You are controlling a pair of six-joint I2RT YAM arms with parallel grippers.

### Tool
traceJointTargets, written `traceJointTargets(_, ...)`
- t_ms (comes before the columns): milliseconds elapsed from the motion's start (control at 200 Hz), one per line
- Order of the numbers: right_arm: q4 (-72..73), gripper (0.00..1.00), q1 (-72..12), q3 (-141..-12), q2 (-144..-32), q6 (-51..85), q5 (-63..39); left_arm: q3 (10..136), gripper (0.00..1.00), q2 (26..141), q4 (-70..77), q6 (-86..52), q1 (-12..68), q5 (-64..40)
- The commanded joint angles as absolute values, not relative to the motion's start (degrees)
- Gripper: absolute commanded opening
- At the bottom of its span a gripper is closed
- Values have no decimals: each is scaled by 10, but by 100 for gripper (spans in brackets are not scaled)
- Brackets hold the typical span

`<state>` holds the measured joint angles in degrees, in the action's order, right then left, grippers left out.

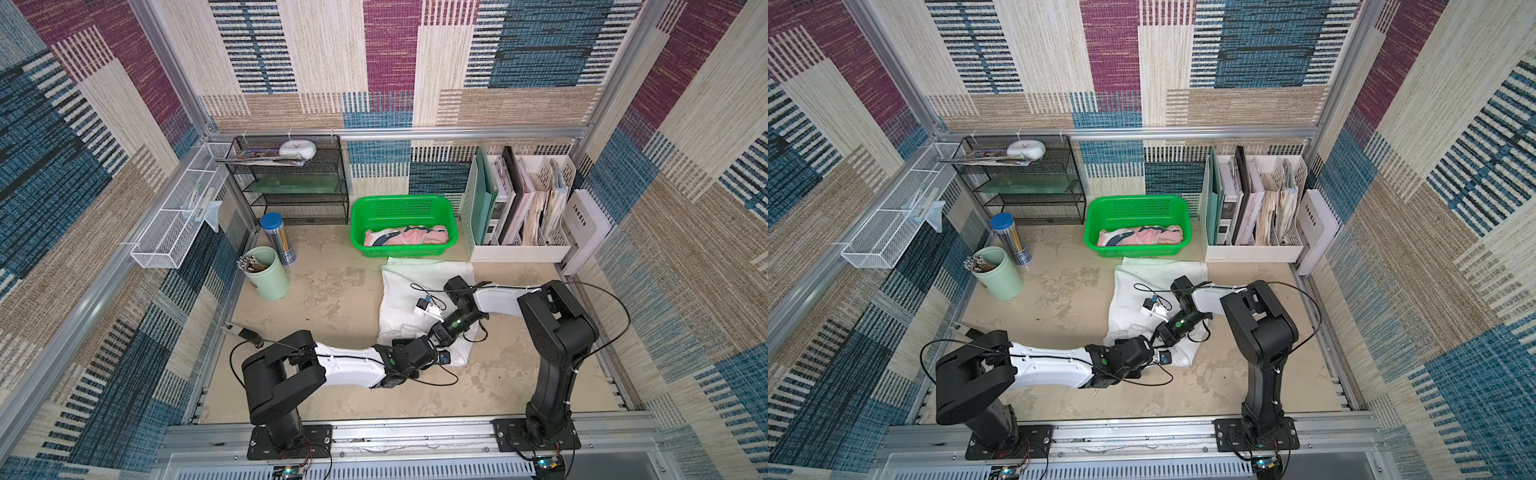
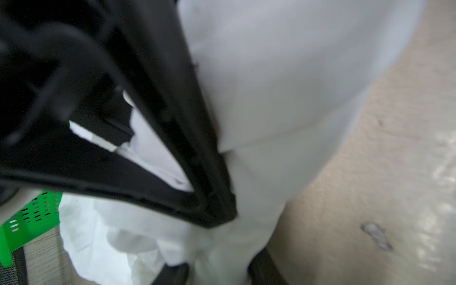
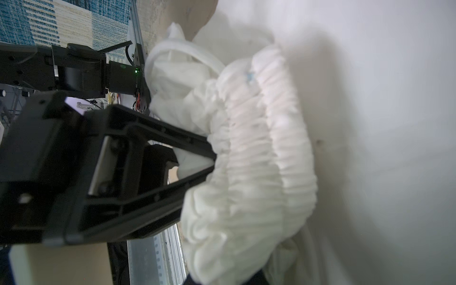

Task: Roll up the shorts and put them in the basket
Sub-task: Roll the shorts at the center of the board.

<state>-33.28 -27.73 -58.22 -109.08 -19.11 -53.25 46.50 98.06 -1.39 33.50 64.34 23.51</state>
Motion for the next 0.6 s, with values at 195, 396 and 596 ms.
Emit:
traceJointTargets(195, -332, 3, -275, -587, -1089, -192, -513, 479, 0, 986, -92, 321, 636, 194)
traceJointTargets(396, -271, 36, -255, -570, -1055, -129, -442, 512, 0, 985, -160, 302, 633, 158)
traceJointTargets(596, -214, 54, -208, -551, -980, -93, -434, 517, 0, 953, -194, 290, 628, 143)
